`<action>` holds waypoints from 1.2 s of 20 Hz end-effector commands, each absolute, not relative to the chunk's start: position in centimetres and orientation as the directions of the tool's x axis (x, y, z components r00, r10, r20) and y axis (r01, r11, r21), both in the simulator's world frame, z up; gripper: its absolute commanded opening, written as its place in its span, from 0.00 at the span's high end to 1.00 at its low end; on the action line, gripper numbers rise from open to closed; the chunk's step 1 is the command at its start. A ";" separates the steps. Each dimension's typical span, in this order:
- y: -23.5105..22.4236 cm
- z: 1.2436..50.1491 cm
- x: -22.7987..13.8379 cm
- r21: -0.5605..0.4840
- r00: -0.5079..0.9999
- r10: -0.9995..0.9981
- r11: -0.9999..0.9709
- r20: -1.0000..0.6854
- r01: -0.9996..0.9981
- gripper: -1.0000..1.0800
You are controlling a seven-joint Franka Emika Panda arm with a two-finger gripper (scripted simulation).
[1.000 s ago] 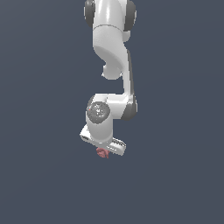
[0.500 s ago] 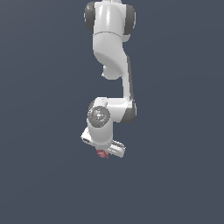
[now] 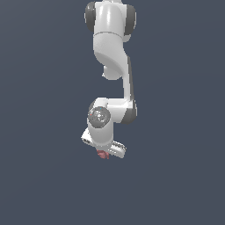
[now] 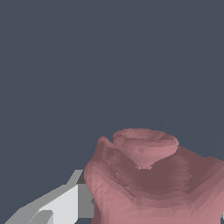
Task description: Pick up the object and move it to a goal position.
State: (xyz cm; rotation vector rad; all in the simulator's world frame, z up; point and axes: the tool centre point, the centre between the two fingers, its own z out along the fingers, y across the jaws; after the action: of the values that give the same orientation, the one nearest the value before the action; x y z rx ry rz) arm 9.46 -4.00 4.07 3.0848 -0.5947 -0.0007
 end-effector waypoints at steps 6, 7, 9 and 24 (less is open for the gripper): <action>-5.5 5.5 9.2 0.000 0.928 -0.372 -0.928 0.000 -0.372 1.00; -5.9 6.0 9.1 0.000 0.928 -0.372 -0.928 0.000 -0.372 1.00; -7.1 7.2 8.9 0.000 0.928 -0.372 -0.928 0.000 -0.372 1.00; -17.9 17.8 7.1 0.000 0.928 -0.372 -0.928 0.000 -0.372 1.00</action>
State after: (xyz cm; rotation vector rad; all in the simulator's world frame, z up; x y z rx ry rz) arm 7.25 -17.26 17.10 3.0840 -0.5982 0.0023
